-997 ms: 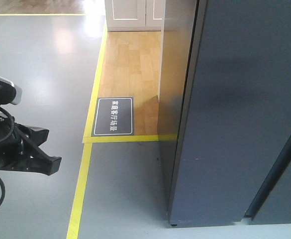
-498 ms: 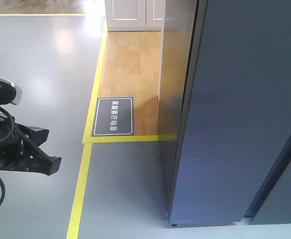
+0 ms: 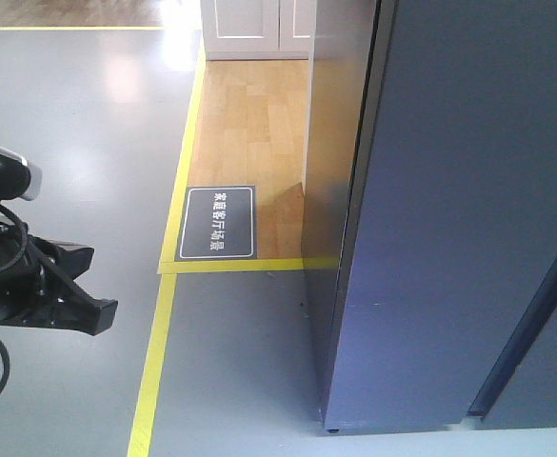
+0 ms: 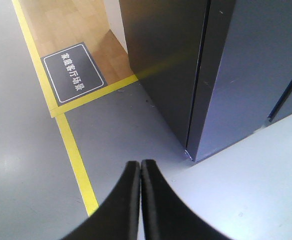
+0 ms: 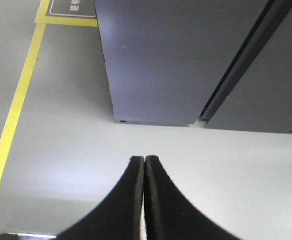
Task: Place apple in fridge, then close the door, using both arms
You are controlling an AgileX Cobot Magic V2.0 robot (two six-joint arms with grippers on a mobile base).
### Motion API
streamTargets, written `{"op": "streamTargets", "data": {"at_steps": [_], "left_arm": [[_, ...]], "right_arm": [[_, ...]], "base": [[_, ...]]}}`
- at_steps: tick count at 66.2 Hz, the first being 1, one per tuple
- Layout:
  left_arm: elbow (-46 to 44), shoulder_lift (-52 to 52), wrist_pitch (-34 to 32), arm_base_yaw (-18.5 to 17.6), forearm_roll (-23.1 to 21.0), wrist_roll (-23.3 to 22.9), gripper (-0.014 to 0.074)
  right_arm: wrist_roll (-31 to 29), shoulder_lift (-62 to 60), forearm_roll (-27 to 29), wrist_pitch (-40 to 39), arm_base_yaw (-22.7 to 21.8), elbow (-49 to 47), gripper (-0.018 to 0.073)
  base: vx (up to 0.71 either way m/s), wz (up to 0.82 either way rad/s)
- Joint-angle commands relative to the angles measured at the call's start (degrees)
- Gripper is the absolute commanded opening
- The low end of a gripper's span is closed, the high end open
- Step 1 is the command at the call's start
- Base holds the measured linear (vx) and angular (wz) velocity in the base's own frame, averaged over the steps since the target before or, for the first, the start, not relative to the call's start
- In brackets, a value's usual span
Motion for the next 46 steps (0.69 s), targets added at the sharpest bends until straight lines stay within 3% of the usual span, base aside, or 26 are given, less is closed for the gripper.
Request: {"op": "streamTargets", "data": {"at_steps": [1,46], "left_arm": [[-1.40,-0.77,-3.23,0.03,0.85,-0.21,-0.0006],[-1.40,-0.77,-3.23,0.03,0.85,-0.21,-0.0006]], "right_arm": [[-0.16,-1.70,-0.05,-1.24,0.02,-0.45,-0.0003],[-0.21,-4.01,-0.26,0.56,0.02,-0.50,-0.0003]], "base": [[0.00,0.00],[0.00,0.00]]}}
